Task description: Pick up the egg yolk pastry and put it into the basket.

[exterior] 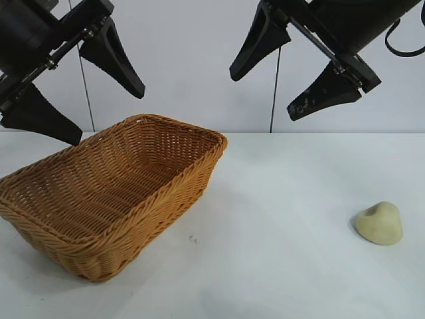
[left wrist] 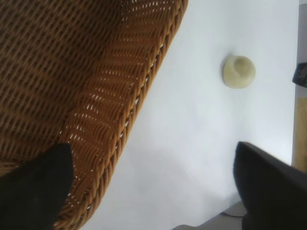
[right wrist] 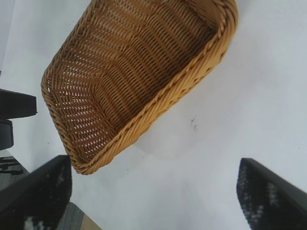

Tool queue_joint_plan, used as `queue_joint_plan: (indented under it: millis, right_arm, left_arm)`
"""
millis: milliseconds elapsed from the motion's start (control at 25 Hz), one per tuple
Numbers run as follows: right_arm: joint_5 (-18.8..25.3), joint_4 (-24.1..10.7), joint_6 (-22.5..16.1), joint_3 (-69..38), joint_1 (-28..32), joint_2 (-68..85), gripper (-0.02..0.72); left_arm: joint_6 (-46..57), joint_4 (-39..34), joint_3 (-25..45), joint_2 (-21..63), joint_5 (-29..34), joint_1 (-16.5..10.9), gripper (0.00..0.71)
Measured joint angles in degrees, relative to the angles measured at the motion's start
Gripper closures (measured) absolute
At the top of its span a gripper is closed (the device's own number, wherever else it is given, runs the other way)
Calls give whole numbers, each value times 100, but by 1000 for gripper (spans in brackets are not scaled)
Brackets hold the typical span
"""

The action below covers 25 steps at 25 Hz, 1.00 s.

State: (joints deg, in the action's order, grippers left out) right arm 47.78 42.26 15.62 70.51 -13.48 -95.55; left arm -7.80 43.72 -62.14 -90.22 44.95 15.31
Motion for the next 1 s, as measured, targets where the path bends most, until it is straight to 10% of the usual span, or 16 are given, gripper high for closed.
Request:
queue_joint_plan:
  millis: [640,1000]
  right_arm:
    - [-12,0,0,0,0,0,62]
    - [-12,-6,0,0,0,0,62]
  left_arm:
    - [33,-111,0,70,43,0,14]
    - [1664,-1842,0,1019,543,69,14]
